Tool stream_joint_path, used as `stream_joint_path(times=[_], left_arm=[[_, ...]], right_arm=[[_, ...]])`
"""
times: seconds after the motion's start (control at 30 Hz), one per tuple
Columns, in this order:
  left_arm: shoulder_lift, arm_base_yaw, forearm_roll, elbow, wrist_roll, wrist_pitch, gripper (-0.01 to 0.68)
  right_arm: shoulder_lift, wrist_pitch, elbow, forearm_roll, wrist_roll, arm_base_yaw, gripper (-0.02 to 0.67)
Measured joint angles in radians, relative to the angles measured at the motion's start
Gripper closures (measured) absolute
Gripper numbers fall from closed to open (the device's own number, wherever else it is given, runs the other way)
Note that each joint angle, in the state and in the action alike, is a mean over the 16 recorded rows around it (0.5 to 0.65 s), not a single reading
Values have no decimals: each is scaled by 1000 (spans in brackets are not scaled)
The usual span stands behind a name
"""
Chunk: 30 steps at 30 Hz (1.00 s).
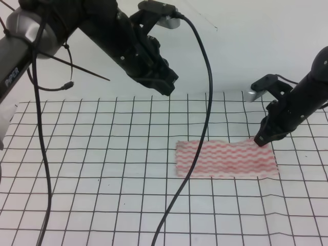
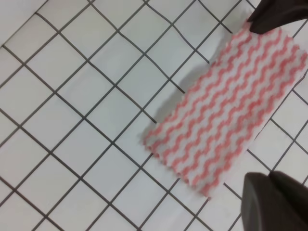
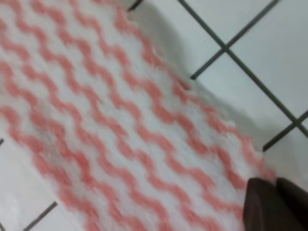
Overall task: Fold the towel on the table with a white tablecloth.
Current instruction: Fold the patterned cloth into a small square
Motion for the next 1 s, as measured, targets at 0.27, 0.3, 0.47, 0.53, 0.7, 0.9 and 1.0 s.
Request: stream_joint_path(times=[0.27,0.3,0.47,0.53,0.7,0.9,1.0], left_arm=[[0,0,0,0,0,0,672],[0,0,0,0,0,0,672],[0,0,0,0,0,-1,672],[-1,0,0,0,0,-1,672],[-9,0,0,1,0,-2,672],[-31,0,0,5,0,-2,672],[-43,0,0,6,0,-2,672]], right_arm=[[-3,-2,-2,-6,30,-1,527],[-5,0,-3,-5,32,-2,505],[-26,12,-7,1,55,-16,397],[-39,26,-8,4,69,-28,360],[-70,81,-2,44,105,-74,306],[-96,123,53,131,126,-128,301],[-99,125,96,178,126,-147,301]])
